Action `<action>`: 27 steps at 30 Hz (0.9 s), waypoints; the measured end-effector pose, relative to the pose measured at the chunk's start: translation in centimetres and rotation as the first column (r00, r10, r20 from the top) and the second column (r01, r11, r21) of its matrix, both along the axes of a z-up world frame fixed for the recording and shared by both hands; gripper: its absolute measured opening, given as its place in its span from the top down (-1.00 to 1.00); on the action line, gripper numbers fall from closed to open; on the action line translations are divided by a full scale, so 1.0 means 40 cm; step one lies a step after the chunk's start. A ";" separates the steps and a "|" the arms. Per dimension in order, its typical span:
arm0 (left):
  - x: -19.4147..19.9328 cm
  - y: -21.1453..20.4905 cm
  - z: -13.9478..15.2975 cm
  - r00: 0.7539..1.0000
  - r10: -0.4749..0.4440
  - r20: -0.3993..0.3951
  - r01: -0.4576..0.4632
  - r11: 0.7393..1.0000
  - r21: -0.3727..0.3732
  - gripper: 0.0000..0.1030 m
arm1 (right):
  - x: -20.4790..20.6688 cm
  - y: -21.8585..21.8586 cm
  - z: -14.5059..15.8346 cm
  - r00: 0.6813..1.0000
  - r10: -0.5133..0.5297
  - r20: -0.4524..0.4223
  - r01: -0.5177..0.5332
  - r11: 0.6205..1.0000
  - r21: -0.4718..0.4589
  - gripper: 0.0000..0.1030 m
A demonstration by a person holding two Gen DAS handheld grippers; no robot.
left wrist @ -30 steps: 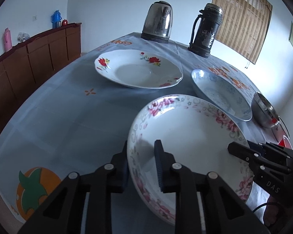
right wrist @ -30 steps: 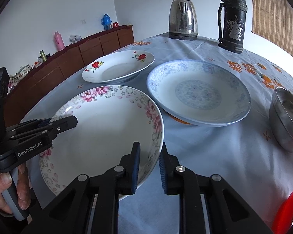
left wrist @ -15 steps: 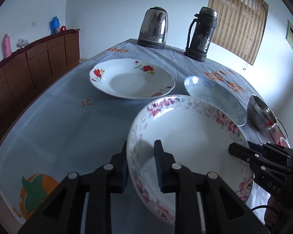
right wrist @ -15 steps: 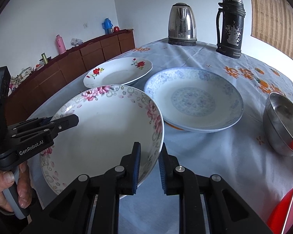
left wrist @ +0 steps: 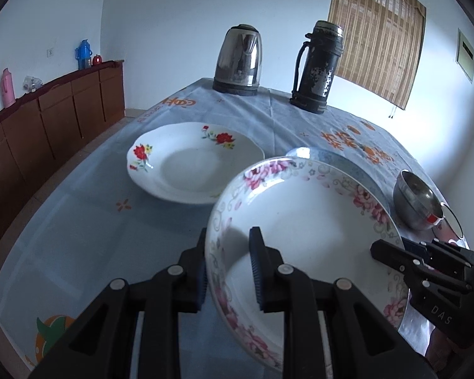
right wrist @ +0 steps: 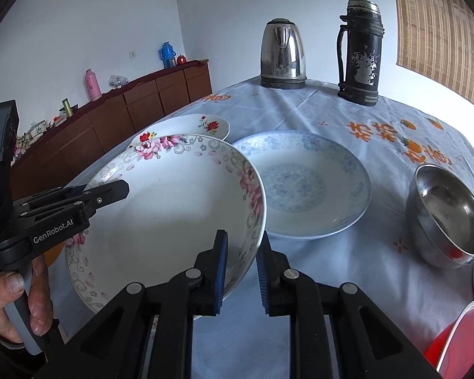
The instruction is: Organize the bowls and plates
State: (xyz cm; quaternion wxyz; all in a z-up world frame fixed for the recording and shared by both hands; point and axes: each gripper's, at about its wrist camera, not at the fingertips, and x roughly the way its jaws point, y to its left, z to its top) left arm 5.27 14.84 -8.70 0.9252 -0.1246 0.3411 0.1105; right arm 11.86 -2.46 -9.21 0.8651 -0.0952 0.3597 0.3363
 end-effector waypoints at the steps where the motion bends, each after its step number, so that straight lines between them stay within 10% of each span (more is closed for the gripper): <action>1: 0.004 -0.002 0.002 1.000 -0.002 0.002 0.002 1.000 0.002 0.59 | 0.003 -0.003 0.002 1.000 -0.004 0.002 0.004 1.000 0.004 0.62; 27: 0.055 -0.029 0.072 0.995 -0.013 0.097 0.008 0.999 0.049 0.60 | 0.034 -0.033 0.051 0.992 -0.059 0.115 0.052 0.997 0.065 0.62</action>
